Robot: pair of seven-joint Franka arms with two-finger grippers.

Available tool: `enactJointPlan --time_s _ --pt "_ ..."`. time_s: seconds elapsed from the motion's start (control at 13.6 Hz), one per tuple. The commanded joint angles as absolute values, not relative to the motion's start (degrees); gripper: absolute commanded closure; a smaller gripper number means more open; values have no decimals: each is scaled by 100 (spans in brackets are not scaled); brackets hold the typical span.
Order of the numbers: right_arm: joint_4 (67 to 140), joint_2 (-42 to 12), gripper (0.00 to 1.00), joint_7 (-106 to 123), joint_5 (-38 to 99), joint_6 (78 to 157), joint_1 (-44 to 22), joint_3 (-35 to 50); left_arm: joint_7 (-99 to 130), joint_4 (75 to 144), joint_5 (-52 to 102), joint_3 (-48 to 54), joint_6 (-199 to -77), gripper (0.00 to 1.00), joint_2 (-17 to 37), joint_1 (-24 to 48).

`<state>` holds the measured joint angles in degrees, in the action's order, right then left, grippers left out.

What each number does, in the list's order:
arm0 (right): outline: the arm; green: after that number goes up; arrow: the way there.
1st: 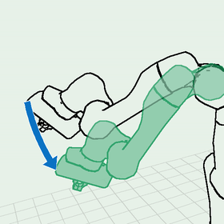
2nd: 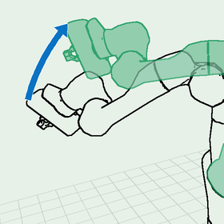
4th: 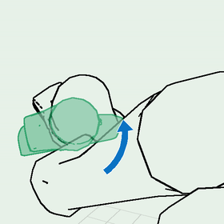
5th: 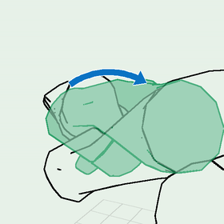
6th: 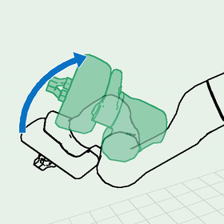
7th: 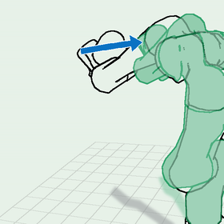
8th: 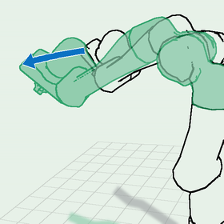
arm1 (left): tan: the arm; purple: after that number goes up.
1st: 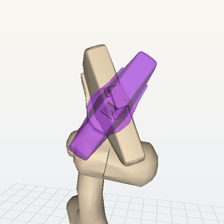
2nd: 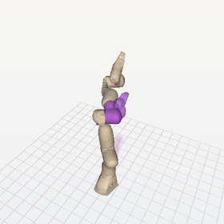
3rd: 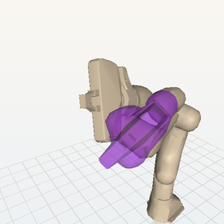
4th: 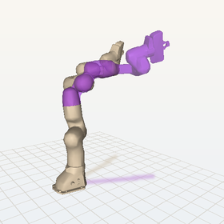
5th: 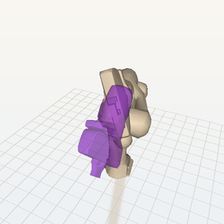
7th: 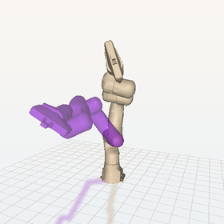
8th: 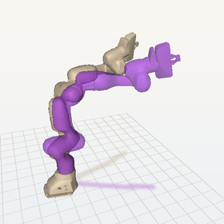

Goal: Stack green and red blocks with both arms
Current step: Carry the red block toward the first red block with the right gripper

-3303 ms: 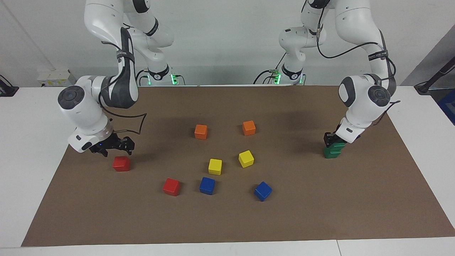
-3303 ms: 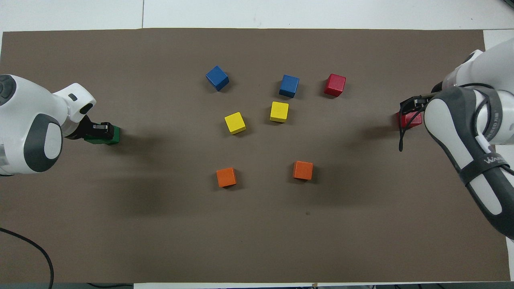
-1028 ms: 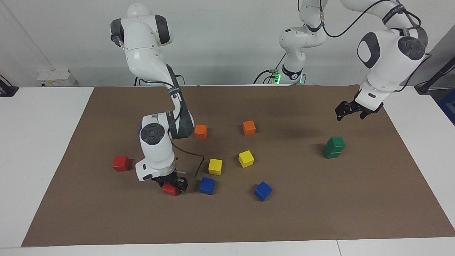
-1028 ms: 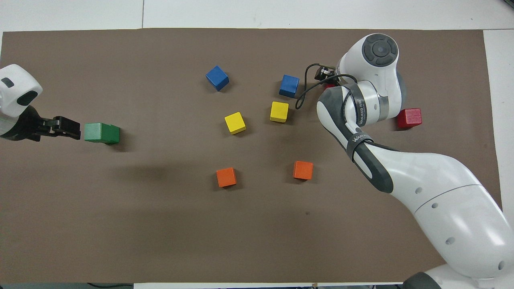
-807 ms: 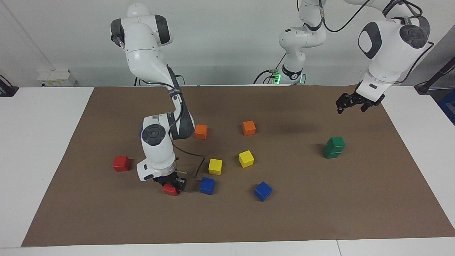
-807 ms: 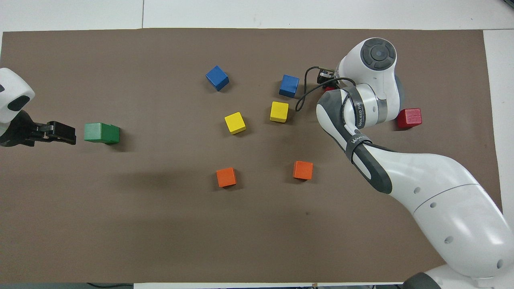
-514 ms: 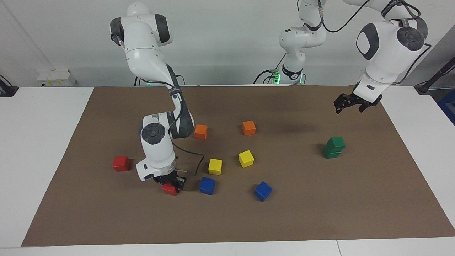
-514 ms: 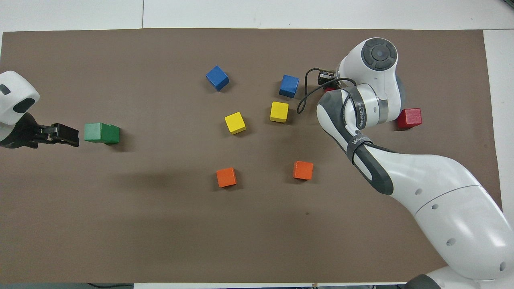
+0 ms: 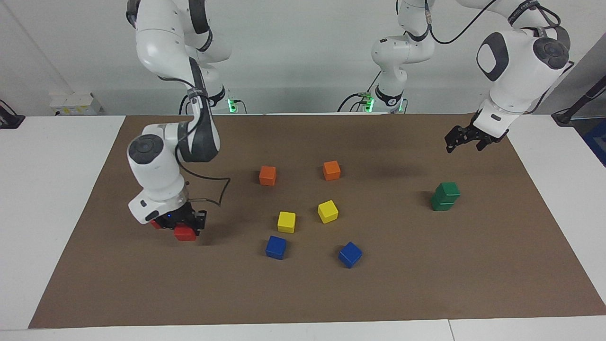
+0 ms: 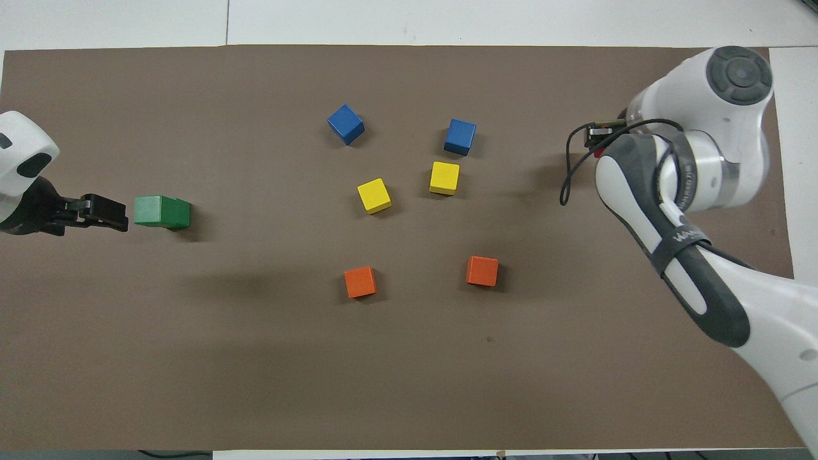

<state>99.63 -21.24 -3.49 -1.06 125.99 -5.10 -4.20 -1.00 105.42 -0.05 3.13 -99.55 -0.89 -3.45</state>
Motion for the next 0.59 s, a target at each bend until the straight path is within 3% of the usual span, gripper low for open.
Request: enactJointPlan --time_s 0.0,0.37,0.51 --pt "10941 -1407 100 209 -88 12735 -133 -334 -26 10582 105 229 -9984 0 -114 -281" --pt "11522 -1266 100 818 -9 13359 316 -325 26 10468 105 141 -9731 0 -123 -80" --pt "11549 -1309 100 809 0 13438 334 -334 332 10109 97 219 -9537 0 -97 -79"
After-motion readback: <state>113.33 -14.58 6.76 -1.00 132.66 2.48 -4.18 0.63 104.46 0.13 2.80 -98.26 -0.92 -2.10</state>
